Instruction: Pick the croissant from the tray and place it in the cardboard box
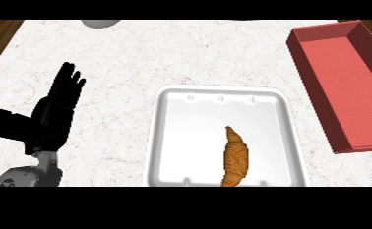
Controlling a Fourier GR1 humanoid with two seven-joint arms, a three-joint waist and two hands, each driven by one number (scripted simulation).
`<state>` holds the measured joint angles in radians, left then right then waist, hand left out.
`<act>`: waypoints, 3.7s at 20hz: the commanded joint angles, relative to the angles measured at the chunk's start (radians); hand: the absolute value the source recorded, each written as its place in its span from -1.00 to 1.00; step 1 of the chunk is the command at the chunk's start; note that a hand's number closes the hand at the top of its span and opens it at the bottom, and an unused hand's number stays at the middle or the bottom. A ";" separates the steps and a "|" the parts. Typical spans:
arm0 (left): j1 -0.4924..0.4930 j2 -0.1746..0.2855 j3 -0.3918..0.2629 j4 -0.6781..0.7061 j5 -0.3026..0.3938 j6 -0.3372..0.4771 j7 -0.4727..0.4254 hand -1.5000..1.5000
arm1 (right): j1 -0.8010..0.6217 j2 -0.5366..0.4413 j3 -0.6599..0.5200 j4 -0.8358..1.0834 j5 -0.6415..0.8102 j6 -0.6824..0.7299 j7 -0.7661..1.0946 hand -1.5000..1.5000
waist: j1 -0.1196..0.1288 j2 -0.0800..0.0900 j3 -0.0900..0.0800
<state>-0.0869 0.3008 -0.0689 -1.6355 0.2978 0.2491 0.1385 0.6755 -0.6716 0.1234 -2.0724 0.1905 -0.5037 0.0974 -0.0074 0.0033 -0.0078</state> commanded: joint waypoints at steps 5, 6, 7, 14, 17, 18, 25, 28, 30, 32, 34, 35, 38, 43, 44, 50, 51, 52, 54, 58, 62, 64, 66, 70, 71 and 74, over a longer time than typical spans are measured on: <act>-0.005 -0.017 -0.024 -0.037 -0.014 0.008 0.029 0.00 | 0.042 -0.166 0.077 -0.391 0.055 0.192 0.519 -1.00 | 0.018 0.001 0.003; -0.008 -0.044 -0.056 -0.027 -0.045 0.034 0.032 0.00 | -0.011 -0.177 0.054 -0.437 0.021 0.218 0.576 -1.00 | 0.018 0.001 0.004; -0.046 0.000 -0.013 -0.049 -0.007 0.015 0.098 0.00 | -0.032 -0.177 0.083 -0.487 0.068 0.215 0.650 -1.00 | 0.022 0.001 0.004; 0.022 -0.016 0.024 -0.017 -0.002 -0.047 -0.005 0.00 | -0.384 -0.068 0.259 -0.401 0.133 0.262 0.885 -1.00 | 0.023 -0.002 0.006; 0.013 -0.019 0.031 0.022 -0.013 -0.062 -0.017 0.00 | -0.512 -0.023 0.329 -0.350 0.184 0.283 1.028 -1.00 | 0.021 -0.001 0.006; -0.050 -0.071 -0.011 0.056 -0.062 -0.002 0.001 0.00 | -0.574 -0.013 0.318 -0.309 0.161 0.311 1.046 -1.00 | 0.017 -0.001 0.006; 0.043 -0.053 0.019 -0.069 -0.034 -0.042 0.050 0.00 | -0.671 0.181 0.436 -0.227 0.272 0.330 1.136 -1.00 | 0.017 -0.004 0.007; 0.000 -0.091 0.003 -0.040 -0.076 -0.004 0.043 0.00 | -0.663 0.192 0.438 -0.235 0.310 0.380 1.179 -1.00 | 0.009 -0.004 0.007; -0.020 -0.033 0.063 -0.027 -0.055 -0.040 0.057 0.00 | -0.602 0.243 0.495 -0.152 0.380 0.322 1.091 -1.00 | 0.006 -0.004 0.007; 0.002 -0.050 0.034 -0.098 -0.064 -0.029 0.109 0.00 | -0.685 0.271 0.410 -0.114 0.348 0.369 1.108 -1.00 | 0.012 -0.004 0.007; -0.003 -0.076 0.010 -0.079 -0.097 -0.020 0.101 0.00 | -0.685 0.339 0.466 -0.037 0.428 0.337 1.061 -1.00 | 0.010 -0.004 0.008; -0.019 -0.079 0.041 -0.031 -0.081 -0.034 0.065 0.00 | -0.709 0.368 0.478 -0.083 0.449 0.371 1.141 -1.00 | 0.009 -0.004 0.007; 0.039 -0.051 0.058 -0.112 -0.073 -0.063 0.101 0.00 | -0.642 0.359 0.444 -0.081 0.428 0.380 1.072 -1.00 | 0.009 -0.005 0.008; -0.031 -0.068 0.092 -0.040 -0.078 -0.074 0.099 0.00 | -0.578 0.389 0.454 -0.058 0.459 0.387 1.012 -1.00 | 0.006 -0.004 0.008; 0.045 -0.092 0.072 -0.070 -0.093 -0.074 0.043 0.00 | -0.540 0.393 0.475 -0.026 0.469 0.355 0.959 -1.00 | 0.007 -0.005 0.008; -0.042 -0.088 0.092 -0.058 -0.100 -0.070 0.132 0.00 | -0.603 0.438 0.404 0.067 0.501 0.396 0.957 -1.00 | 0.007 -0.004 0.008; -0.044 -0.123 0.094 0.040 -0.108 -0.082 0.039 0.00 | -0.584 0.468 0.461 -0.009 0.550 0.414 1.030 -1.00 | 0.004 -0.004 0.007; 0.004 -0.085 0.123 -0.021 -0.070 -0.132 0.058 0.00 | -0.612 0.463 0.413 0.031 0.518 0.441 1.002 -1.00 | 0.008 -0.004 0.008; 0.027 -0.132 0.071 -0.028 -0.122 -0.100 0.039 0.00 | -0.576 0.459 0.401 0.075 0.515 0.418 0.936 -1.00 | 0.007 -0.004 0.008; -0.019 -0.112 0.117 -0.021 -0.105 -0.116 0.079 0.00 | -0.585 0.483 0.363 0.184 0.501 0.407 0.850 -1.00 | 0.007 -0.004 0.008; 0.013 -0.159 0.079 -0.054 -0.167 -0.089 0.080 0.00 | -0.640 0.526 0.325 0.138 0.489 0.483 0.887 -1.00 | 0.008 -0.004 0.008; -0.025 -0.125 0.137 -0.025 -0.121 -0.128 0.098 0.00 | -0.621 0.539 0.350 0.124 0.503 0.497 0.910 -1.00 | 0.007 -0.004 0.008; 0.052 -0.125 0.128 -0.116 -0.116 -0.150 0.101 0.00 | -0.604 0.537 0.339 0.165 0.514 0.473 0.859 -1.00 | 0.009 -0.004 0.008; -0.054 -0.152 0.137 -0.016 -0.133 -0.122 0.111 0.00 | -0.554 0.548 0.361 0.188 0.536 0.457 0.827 -1.00 | 0.005 -0.004 0.008; 0.026 -0.189 0.070 -0.073 -0.182 -0.108 0.083 0.00 | -0.561 0.590 0.387 0.245 0.577 0.392 0.805 -1.00 | 0.007 -0.004 0.008; 0.077 -0.154 0.104 -0.168 -0.161 -0.136 0.121 0.00 | -0.615 0.602 0.331 0.274 0.543 0.438 0.809 -1.00 | 0.011 -0.004 0.008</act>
<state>-0.0867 0.1440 0.0406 -1.7071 0.1409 0.1285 0.2424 0.0827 -0.0997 0.4693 -1.8308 0.7262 -0.0698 0.9025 0.0001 -0.0004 0.0002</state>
